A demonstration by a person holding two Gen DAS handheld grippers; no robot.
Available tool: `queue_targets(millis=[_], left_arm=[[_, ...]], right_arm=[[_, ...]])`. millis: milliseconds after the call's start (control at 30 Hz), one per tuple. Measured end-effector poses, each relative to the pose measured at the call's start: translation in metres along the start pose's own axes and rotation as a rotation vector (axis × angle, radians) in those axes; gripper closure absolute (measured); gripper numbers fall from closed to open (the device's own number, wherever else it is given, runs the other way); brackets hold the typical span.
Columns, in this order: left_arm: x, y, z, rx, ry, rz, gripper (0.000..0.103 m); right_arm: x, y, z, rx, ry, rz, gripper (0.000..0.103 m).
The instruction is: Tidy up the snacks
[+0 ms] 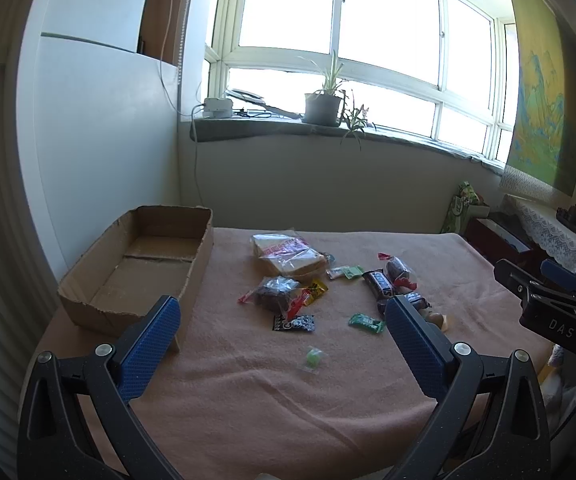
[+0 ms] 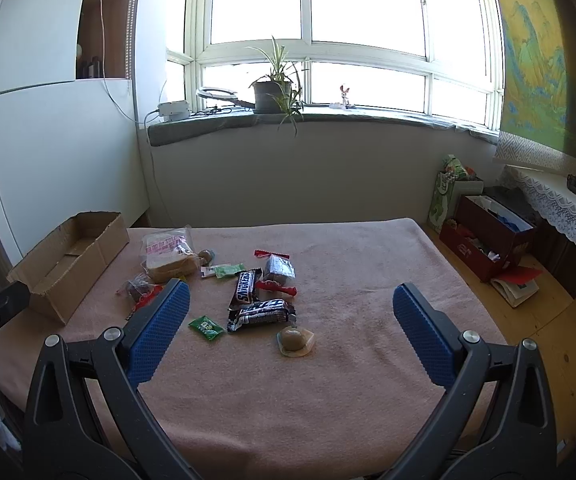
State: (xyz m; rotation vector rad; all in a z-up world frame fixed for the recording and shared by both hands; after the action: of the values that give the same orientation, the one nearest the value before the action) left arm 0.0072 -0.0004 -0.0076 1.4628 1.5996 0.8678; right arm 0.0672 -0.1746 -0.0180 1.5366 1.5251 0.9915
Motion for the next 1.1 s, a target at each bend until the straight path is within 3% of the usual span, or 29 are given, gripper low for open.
queue_targets(millis=[567,1100], left_arm=[[-0.002,0.000,0.004,0.013,-0.008,-0.004,0.003],[0.002,-0.007,0.024,0.060,-0.017,-0.012,0.005]], right_arm=[[0.000,0.000,0.001,0.002,-0.001,0.000,0.000],[0.000,-0.011,0.020,0.059,0.010,-0.005,0.002]])
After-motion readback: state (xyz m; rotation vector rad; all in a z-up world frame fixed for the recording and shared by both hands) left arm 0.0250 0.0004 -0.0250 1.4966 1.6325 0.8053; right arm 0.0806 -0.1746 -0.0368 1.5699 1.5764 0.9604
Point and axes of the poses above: each gripper's, at about its wrist camera, not at the fingertips, and z roughly the way its jaws point, x to its left, y to its top, the point moved 1 cm from there along z, roughly the way its jaws point, and after that the axes turned 1 degree about -z, right-handed, at the moved point
